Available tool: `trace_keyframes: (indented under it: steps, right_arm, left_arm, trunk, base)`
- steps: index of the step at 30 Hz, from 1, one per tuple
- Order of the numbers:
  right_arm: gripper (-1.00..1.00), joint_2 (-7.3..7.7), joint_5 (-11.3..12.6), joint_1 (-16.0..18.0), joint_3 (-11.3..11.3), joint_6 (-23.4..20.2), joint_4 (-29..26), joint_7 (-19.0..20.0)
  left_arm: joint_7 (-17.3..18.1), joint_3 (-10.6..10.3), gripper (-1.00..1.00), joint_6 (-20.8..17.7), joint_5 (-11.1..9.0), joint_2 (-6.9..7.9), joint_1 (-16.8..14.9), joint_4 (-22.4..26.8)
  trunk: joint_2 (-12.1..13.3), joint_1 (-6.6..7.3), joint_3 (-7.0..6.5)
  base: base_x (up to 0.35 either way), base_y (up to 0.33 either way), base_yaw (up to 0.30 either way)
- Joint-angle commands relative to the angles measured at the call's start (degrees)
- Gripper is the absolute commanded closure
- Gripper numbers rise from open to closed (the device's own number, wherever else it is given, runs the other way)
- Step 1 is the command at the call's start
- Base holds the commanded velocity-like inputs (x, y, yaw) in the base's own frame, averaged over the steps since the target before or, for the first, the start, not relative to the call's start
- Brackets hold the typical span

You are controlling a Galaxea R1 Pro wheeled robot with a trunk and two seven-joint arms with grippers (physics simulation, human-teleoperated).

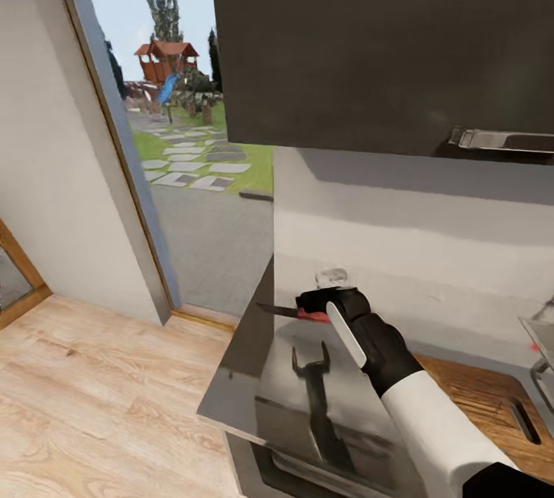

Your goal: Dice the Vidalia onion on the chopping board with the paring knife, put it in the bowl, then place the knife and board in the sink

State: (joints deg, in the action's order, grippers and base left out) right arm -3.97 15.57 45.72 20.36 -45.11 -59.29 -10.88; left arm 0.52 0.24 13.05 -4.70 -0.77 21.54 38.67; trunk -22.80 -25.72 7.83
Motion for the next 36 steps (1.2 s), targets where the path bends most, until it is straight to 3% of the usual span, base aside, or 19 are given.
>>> trace_keyframes:
  steps: [1, 10, 36]
  right_arm:
    - [-1.00, 0.02, 0.60, 0.05, 0.12, -0.15, -0.02, -0.54]
    - [-1.00, 0.04, 0.60, 0.03, 0.09, -0.07, 0.08, -0.54]
    - [-1.00, 0.02, 0.51, 0.06, 0.12, -0.06, 0.20, -0.54]
  left_arm:
    - [0.04, 0.02, -1.00, 0.05, -0.49, -0.02, 0.03, 0.09]
    - [0.01, 0.02, -1.00, 0.05, -0.49, -0.02, 0.04, 0.09]
    - [0.03, 0.02, -1.00, 0.05, -0.49, 0.02, 0.02, 0.09]
  trunk:
    - [-0.12, -0.06, 0.11]
    - [-0.12, -0.06, 0.10]
    - [-0.12, -0.06, -1.05]
  base:
    - [0.194, -0.150, 0.075]
    - [0.062, -0.049, 0.010]
    - [0.011, 0.006, -0.243]
